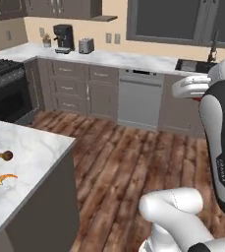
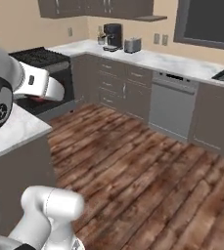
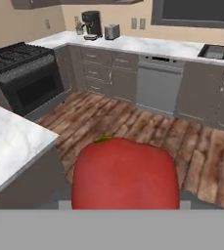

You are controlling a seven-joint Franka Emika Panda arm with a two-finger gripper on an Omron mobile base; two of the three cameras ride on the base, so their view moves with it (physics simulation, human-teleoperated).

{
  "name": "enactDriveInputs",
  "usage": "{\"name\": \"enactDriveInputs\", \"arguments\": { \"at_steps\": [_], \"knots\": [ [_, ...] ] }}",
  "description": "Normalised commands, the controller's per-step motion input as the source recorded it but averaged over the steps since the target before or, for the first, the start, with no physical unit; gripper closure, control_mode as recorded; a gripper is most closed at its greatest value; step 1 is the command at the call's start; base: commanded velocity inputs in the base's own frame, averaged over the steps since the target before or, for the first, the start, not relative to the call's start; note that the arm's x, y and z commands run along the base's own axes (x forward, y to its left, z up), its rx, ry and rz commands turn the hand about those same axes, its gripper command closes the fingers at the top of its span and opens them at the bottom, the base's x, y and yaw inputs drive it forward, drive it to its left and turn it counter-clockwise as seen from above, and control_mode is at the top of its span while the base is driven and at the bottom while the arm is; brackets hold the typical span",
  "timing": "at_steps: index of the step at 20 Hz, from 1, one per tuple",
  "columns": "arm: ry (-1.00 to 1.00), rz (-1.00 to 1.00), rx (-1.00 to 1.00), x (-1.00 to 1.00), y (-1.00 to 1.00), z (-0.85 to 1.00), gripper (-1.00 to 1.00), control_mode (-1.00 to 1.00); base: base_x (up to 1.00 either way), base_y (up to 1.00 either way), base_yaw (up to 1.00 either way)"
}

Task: Open the fridge, remove the pear, bell pepper, and shrimp, and place them on any counter.

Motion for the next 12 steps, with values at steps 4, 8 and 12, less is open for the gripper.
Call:
{"name": "enactDriveInputs", "arguments": {
  "at_steps": [4,8,12],
  "knots": [
    [0.00,0.00,0.00,0.00,0.00,0.00,1.00,1.00,0.18,0.62,0.68],
    [0.00,0.00,0.00,0.00,0.00,0.00,1.00,1.00,0.04,0.15,0.78],
    [0.00,0.00,0.00,0.00,0.00,0.00,1.00,1.00,0.00,-0.05,0.75]
  ]
}}
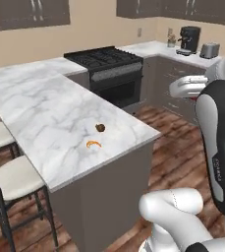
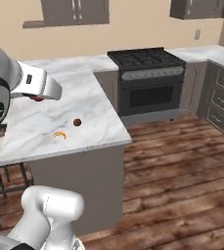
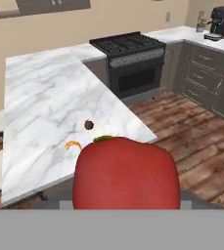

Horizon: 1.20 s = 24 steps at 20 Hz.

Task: Open the fridge, remove the pear, bell pepper, and shrimp, and place them on any counter.

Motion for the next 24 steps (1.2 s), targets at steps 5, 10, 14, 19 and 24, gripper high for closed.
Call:
{"name": "enactDriveInputs", "arguments": {
  "at_steps": [5,10,14,19,24],
  "knots": [
    [0.00,0.00,0.00,0.00,0.00,0.00,1.00,1.00,-0.05,-0.30,0.66],
    [0.00,0.00,0.00,0.00,0.00,0.00,1.00,1.00,0.37,-0.39,0.29],
    [0.00,0.00,0.00,0.00,0.00,0.00,1.00,1.00,0.78,-0.28,0.01],
    [0.00,0.00,0.00,0.00,0.00,0.00,1.00,1.00,0.75,-0.01,0.07],
    [0.00,0.00,0.00,0.00,0.00,0.00,1.00,1.00,0.32,0.04,0.18]
  ]
}}
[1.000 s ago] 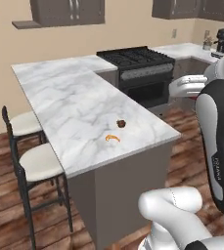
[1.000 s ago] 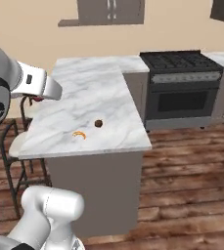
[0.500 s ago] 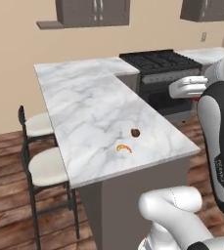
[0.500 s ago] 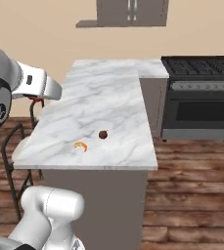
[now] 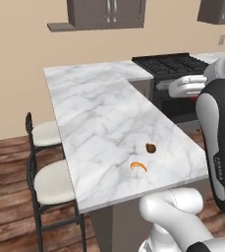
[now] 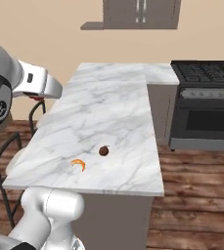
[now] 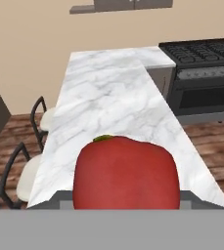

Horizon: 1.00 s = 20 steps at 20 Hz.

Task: Open the fridge, remove the pear, bell pepper, and shrimp, and place them on any counter.

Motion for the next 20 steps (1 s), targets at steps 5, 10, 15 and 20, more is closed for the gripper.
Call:
{"name": "enactDriveInputs", "arguments": {
  "at_steps": [5,10,15,20],
  "knots": [
    [0.00,0.00,0.00,0.00,0.00,0.00,1.00,1.00,0.09,0.00,0.19],
    [0.00,0.00,0.00,0.00,0.00,0.00,1.00,1.00,0.25,0.00,0.09],
    [0.00,0.00,0.00,0.00,0.00,0.00,1.00,1.00,0.26,0.00,0.00],
    [0.03,0.00,-0.01,0.13,0.04,-0.04,1.00,-1.00,0.28,0.00,0.00]
  ]
}}
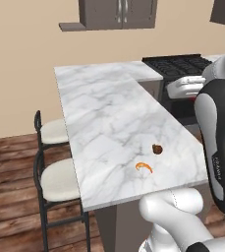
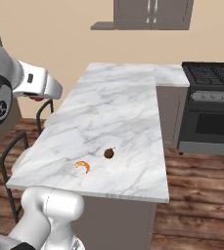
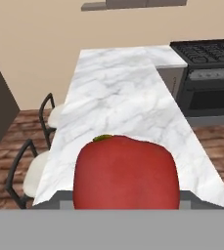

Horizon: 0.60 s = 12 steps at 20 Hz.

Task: Open the fridge, remove the pear, bell pepper, and shrimp, and place them on any counter.

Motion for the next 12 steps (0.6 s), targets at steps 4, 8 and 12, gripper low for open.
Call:
{"name": "enactDriveInputs", "arguments": {
  "at_steps": [4,8,12],
  "knots": [
    [0.19,0.00,-0.12,0.73,0.21,-0.49,1.00,-1.00,0.00,0.00,0.00],
    [0.23,0.02,-0.02,0.60,0.01,-0.98,1.00,-1.00,0.00,0.00,0.00],
    [0.14,0.08,0.05,0.58,-0.01,-1.00,1.00,-1.00,0.00,0.00,0.00]
  ]
}}
